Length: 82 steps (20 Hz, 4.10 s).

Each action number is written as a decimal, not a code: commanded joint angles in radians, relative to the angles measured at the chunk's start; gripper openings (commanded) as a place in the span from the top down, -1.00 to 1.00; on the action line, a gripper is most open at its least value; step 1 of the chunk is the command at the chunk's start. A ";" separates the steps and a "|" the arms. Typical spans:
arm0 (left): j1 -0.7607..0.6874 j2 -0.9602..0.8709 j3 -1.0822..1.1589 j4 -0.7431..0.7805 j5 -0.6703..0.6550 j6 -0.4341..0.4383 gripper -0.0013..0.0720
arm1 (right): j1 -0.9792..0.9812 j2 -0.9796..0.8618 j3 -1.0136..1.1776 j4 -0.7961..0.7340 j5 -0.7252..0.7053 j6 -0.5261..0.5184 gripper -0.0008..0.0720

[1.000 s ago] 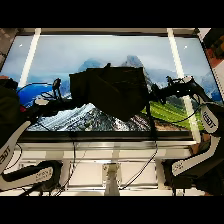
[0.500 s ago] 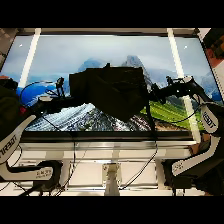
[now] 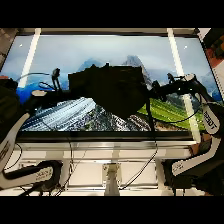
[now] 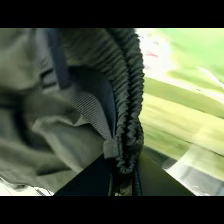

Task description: Fold the clothes and pants, and hang the long-sleeved shirts on hangers.

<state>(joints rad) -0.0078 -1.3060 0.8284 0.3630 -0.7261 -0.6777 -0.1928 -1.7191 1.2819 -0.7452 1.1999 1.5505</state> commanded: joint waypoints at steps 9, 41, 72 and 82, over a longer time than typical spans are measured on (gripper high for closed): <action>0.036 0.458 0.006 0.290 -0.084 -0.286 0.95 | -0.099 0.158 0.079 -0.119 0.163 0.008 0.89; -0.180 0.505 -0.117 0.619 -0.163 -0.793 0.94 | -0.056 0.163 0.378 -0.380 0.325 -0.006 0.89; -0.571 0.448 -0.686 0.408 0.710 -1.717 -0.38 | -0.056 0.533 -0.353 -0.115 -0.015 -0.101 -0.46; -0.571 0.380 -0.575 0.479 0.772 -1.717 0.94 | -0.057 0.549 -0.388 -0.157 -0.112 -0.089 0.88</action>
<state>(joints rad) -0.5781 -0.9199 0.2256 0.7929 0.0299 -2.3943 -0.2497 -1.1820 0.9169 -0.8726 1.1465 1.4506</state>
